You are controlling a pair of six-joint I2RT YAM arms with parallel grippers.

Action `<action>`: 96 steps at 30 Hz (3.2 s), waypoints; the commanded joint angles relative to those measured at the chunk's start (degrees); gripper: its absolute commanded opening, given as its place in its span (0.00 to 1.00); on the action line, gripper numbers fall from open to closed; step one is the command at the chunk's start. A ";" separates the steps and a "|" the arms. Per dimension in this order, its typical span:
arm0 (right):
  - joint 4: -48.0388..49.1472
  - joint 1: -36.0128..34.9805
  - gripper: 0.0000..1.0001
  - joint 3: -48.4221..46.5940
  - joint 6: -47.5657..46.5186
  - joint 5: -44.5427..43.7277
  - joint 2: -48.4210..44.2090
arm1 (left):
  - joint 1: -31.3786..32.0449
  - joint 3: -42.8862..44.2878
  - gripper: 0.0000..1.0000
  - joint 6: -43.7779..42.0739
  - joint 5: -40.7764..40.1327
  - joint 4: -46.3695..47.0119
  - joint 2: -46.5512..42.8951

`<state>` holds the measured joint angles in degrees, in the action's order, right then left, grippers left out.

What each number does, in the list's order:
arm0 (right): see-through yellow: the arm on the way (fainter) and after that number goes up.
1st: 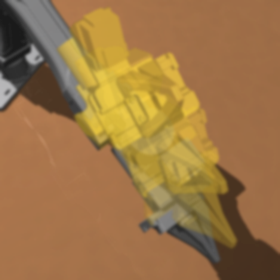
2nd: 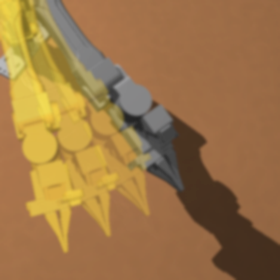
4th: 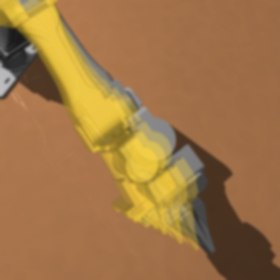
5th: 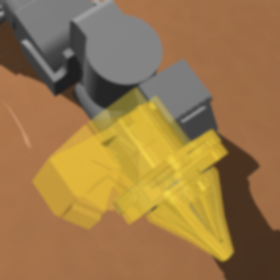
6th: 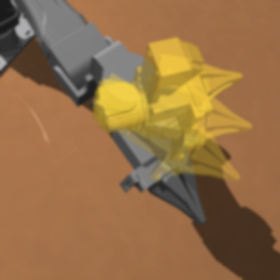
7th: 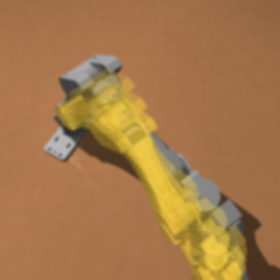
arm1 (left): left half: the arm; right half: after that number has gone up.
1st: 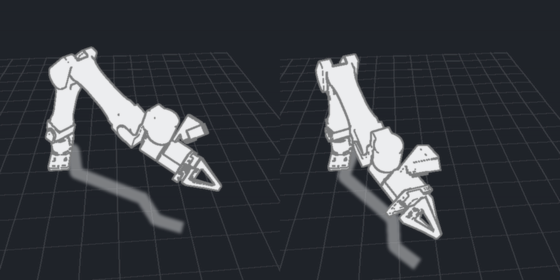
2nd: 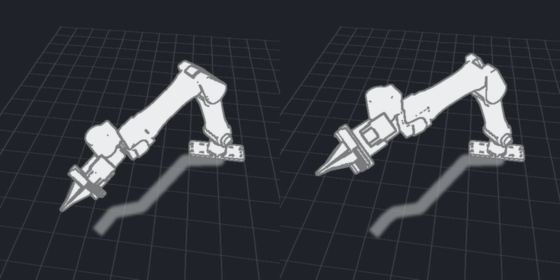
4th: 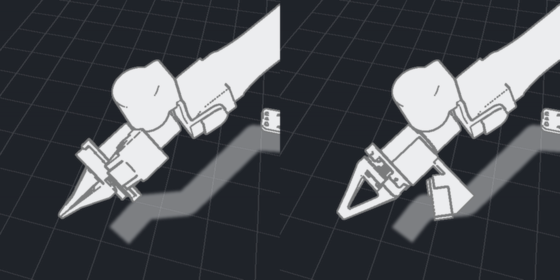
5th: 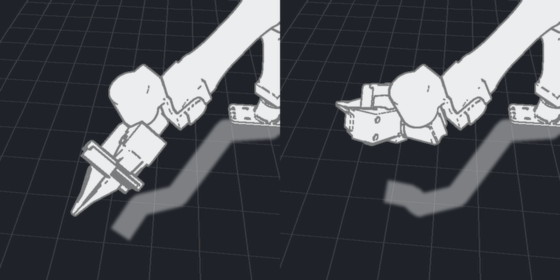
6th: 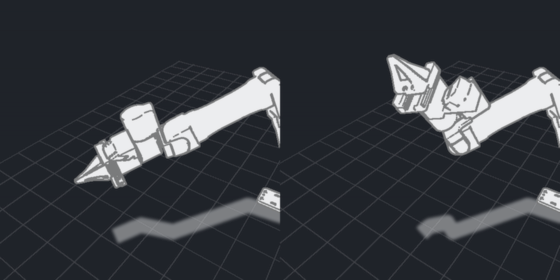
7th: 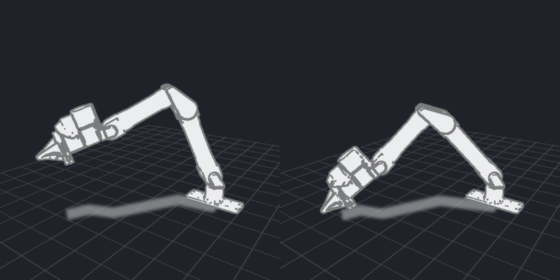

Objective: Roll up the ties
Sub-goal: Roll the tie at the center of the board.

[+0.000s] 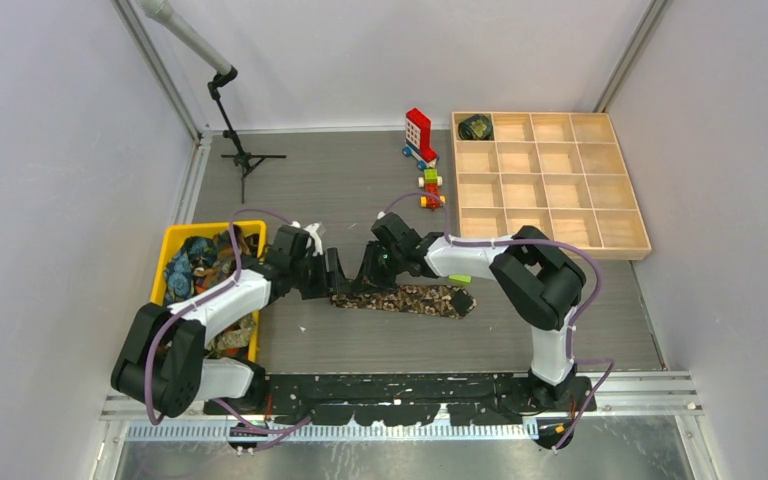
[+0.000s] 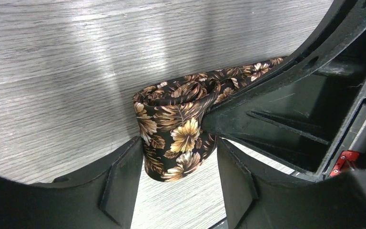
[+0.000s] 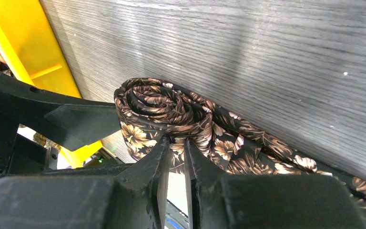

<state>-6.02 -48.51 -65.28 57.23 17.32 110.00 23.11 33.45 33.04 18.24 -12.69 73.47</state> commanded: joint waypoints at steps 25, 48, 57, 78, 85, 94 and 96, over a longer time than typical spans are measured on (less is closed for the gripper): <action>5.83 -0.09 0.23 3.19 1.24 0.70 2.50 | -0.15 -0.33 0.54 0.78 -1.58 -0.52 3.09; -5.58 -0.31 0.23 -3.18 -2.90 -2.92 -4.57 | 0.29 2.70 0.22 -1.59 -4.55 -7.31 0.80; -2.37 -1.69 0.23 -4.53 -0.40 -1.99 -0.42 | 3.84 6.83 0.21 -2.22 -11.75 -13.71 0.27; -8.95 7.00 0.23 5.35 -2.00 -7.54 -18.10 | 12.65 18.59 0.19 -1.43 -39.78 -29.82 7.92; -13.89 13.14 0.24 9.12 -3.54 -9.58 -26.88 | 17.35 23.17 0.19 -0.10 -47.37 -33.67 13.22; -19.12 18.21 0.25 11.25 -4.39 -13.20 -35.59 | 23.60 29.46 0.18 3.19 -54.94 -39.35 22.33; -19.58 18.64 0.25 11.59 -4.24 -13.41 -36.62 | 25.21 31.22 0.18 4.38 -57.42 -41.92 24.64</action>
<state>-23.75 -30.57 -54.30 53.87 6.24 76.79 45.82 60.80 34.09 -32.21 -49.25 94.94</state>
